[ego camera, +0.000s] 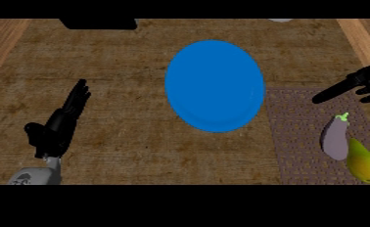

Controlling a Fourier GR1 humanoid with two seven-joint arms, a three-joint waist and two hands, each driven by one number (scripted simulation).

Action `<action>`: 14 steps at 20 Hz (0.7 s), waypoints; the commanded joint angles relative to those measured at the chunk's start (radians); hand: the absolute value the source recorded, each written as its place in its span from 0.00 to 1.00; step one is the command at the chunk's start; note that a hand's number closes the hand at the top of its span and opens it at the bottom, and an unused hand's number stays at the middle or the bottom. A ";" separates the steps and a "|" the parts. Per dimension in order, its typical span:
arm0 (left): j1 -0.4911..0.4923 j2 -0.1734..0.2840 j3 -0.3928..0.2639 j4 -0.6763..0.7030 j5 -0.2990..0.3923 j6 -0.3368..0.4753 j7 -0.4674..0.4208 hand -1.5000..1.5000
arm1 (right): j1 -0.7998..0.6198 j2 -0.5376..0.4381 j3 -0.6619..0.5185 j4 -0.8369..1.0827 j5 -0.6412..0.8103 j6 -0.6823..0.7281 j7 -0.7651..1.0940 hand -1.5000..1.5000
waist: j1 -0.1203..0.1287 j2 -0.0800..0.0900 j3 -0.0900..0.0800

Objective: Pick the eggplant from the placemat and place it in the plate

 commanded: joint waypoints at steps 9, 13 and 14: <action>-0.010 0.020 0.032 0.033 -0.007 -0.023 -0.022 0.50 | -0.004 -0.019 0.079 0.093 -0.100 0.248 0.201 0.00 | -0.010 -0.002 0.000; -0.014 -0.037 0.008 0.038 -0.034 0.017 -0.029 0.50 | 0.026 0.013 0.097 0.120 -0.109 0.224 0.151 0.00 | -0.013 -0.001 0.000; 0.032 -0.020 0.009 0.035 -0.021 -0.018 -0.042 0.50 | 0.011 0.052 0.108 0.135 -0.108 0.191 0.181 0.00 | -0.003 -0.001 0.000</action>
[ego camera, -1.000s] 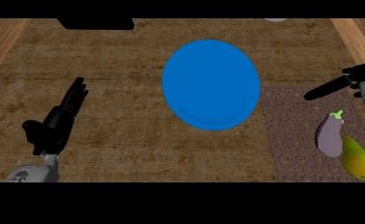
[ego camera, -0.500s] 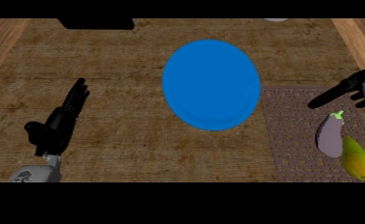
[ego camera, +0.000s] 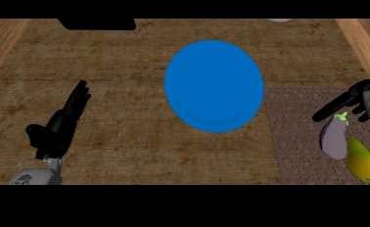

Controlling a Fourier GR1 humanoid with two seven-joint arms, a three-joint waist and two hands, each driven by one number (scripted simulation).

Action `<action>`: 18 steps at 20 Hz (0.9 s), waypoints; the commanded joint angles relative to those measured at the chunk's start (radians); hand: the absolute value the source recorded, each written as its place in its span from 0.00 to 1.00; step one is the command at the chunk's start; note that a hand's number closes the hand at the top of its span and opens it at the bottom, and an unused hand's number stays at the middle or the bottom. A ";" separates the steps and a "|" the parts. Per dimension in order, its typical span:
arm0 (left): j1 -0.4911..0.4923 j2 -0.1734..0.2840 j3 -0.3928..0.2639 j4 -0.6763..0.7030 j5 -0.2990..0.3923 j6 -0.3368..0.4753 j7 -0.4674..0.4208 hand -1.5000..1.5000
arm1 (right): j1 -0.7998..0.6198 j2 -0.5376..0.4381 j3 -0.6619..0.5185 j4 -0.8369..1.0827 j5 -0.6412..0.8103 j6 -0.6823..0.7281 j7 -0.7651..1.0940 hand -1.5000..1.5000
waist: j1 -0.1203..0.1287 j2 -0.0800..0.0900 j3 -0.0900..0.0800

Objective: Pick the eggplant from the placemat and place it in the plate

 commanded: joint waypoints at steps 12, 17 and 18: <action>0.013 0.016 0.034 -0.037 0.004 -0.029 0.022 0.50 | 0.043 0.047 0.079 0.042 0.000 0.067 0.138 0.00 | -0.002 -0.001 0.000; 0.025 -0.012 0.009 -0.077 -0.023 -0.004 0.054 0.50 | 0.053 0.060 0.046 0.064 -0.040 0.116 0.032 1.00 | 0.004 0.000 0.002; 0.057 -0.021 0.012 -0.053 -0.030 -0.006 -0.004 0.50 | 0.097 0.057 0.055 -0.030 -0.054 0.085 0.076 1.00 | -0.011 -0.005 0.000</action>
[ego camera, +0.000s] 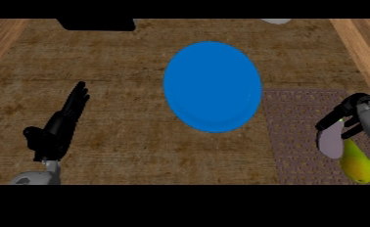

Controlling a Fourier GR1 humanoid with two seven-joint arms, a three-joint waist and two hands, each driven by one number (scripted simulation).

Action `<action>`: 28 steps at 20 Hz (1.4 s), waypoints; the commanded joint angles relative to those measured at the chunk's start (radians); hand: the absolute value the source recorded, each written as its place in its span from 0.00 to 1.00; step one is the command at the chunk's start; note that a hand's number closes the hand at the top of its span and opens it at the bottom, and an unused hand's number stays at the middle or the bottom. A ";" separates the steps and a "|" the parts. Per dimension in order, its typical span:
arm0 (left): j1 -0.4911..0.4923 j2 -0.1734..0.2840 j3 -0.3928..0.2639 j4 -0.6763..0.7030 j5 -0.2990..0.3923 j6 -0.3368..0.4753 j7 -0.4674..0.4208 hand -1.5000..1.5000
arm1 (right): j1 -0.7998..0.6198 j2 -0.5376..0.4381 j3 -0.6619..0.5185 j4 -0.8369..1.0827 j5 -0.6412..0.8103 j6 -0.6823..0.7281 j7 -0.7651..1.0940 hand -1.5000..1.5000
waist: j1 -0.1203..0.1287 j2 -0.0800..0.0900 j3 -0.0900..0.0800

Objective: Pick the eggplant from the placemat and place it in the plate

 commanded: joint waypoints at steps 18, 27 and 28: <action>0.070 0.017 0.075 0.029 0.007 0.029 0.008 0.50 | 0.263 0.025 0.253 -0.567 0.609 -0.752 -0.153 1.00 | -0.137 -0.045 0.007; 0.078 0.003 0.061 -0.005 -0.006 0.039 -0.003 0.50 | 0.368 -0.013 0.320 -0.942 0.985 -0.881 0.095 1.00 | -0.138 -0.034 0.007; 0.066 0.036 0.093 0.008 0.019 0.014 0.003 0.50 | 0.359 -0.017 0.311 -0.985 1.028 -0.868 0.111 1.00 | -0.134 -0.033 0.006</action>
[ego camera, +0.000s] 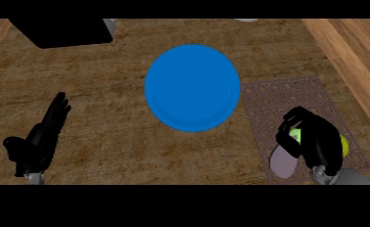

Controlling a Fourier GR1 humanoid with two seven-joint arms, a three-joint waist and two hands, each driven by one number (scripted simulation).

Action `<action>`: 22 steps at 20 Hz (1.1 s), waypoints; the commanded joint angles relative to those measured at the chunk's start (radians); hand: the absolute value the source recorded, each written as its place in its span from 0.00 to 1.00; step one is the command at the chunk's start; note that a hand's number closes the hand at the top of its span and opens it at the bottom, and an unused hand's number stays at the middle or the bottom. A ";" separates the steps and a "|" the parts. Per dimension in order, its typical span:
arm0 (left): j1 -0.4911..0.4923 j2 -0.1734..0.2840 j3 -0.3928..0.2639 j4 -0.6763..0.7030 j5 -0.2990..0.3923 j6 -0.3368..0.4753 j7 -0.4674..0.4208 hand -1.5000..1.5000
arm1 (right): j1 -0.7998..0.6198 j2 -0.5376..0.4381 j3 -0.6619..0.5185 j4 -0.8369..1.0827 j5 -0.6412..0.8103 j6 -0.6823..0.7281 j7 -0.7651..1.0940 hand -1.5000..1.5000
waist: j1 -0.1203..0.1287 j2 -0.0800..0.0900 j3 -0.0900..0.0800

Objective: Pick the eggplant from the placemat and place it in the plate

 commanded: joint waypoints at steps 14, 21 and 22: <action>-0.039 -0.018 -0.033 -0.017 -0.026 -0.003 0.009 0.50 | 0.094 0.128 -0.094 -0.631 0.704 0.314 0.413 1.00 | 0.068 0.033 0.005; -0.080 -0.024 -0.043 0.033 -0.039 -0.036 -0.035 0.50 | -0.037 0.404 -0.071 -0.559 0.778 0.530 0.398 1.00 | 0.124 0.048 0.006; -0.079 -0.068 -0.081 0.000 -0.049 -0.012 0.001 0.50 | -0.080 0.440 -0.104 -0.481 0.755 0.523 0.367 1.00 | 0.135 0.050 0.007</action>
